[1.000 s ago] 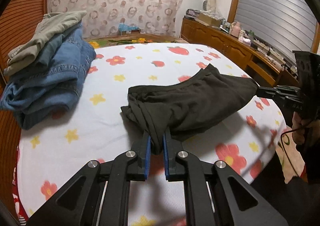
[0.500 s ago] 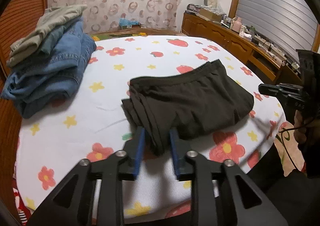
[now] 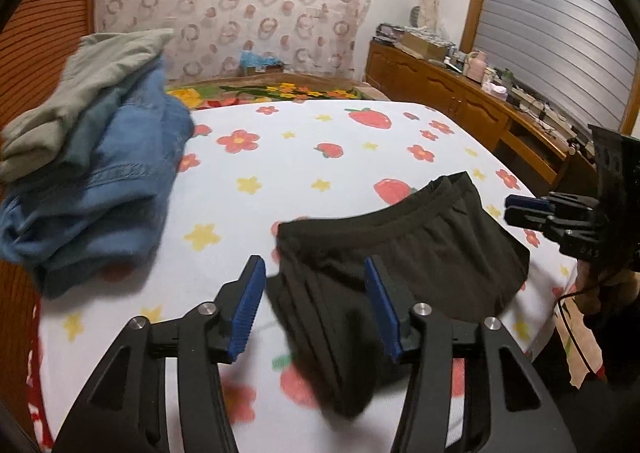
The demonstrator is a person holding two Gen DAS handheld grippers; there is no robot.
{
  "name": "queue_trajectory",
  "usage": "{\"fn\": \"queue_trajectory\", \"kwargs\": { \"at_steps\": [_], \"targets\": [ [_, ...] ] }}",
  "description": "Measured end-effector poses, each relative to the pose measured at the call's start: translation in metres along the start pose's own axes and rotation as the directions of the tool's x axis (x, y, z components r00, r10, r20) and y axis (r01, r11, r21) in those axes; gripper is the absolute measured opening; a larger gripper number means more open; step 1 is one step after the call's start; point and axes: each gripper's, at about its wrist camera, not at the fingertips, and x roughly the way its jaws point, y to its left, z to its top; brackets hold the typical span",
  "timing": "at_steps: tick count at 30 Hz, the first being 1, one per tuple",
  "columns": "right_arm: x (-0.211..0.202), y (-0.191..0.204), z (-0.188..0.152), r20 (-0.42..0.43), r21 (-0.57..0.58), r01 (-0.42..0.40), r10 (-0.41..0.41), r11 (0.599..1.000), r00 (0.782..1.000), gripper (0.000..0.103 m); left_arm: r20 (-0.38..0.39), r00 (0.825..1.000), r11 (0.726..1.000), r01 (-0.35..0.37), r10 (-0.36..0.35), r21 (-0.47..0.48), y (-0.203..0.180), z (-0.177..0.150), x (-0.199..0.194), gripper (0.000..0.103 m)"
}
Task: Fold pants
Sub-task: 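Regrip the shirt's edge with the left tool, then open both tools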
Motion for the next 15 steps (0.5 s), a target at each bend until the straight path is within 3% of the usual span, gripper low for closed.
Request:
{"fn": "queue_trajectory", "kwargs": {
  "at_steps": [10, 11, 13, 15],
  "targets": [
    [0.025, 0.003, 0.005, -0.02, -0.006, 0.002, -0.002, 1.0, 1.0, 0.03, -0.083, 0.997, 1.0, -0.005, 0.007, 0.029, 0.001, 0.012, 0.05, 0.041],
    [0.026, 0.004, 0.004, -0.021, -0.008, 0.002, -0.003, 1.0, 1.0, 0.031, -0.088, 0.996, 0.999, -0.002, 0.005, 0.033, 0.0, 0.013, 0.052, 0.038],
    [0.026, 0.003, 0.004, -0.022, -0.011, 0.004, -0.004, 1.0, 1.0, 0.031, -0.095, 0.995, 0.999, 0.016, -0.011, 0.046, -0.002, 0.014, 0.054, 0.02],
    [0.026, 0.002, 0.004, -0.022, -0.012, 0.004, -0.005, 1.0, 1.0, 0.031, -0.077, 0.997, 0.999, 0.01, -0.006, 0.053, -0.003, 0.016, 0.048, 0.012]
  ]
}}
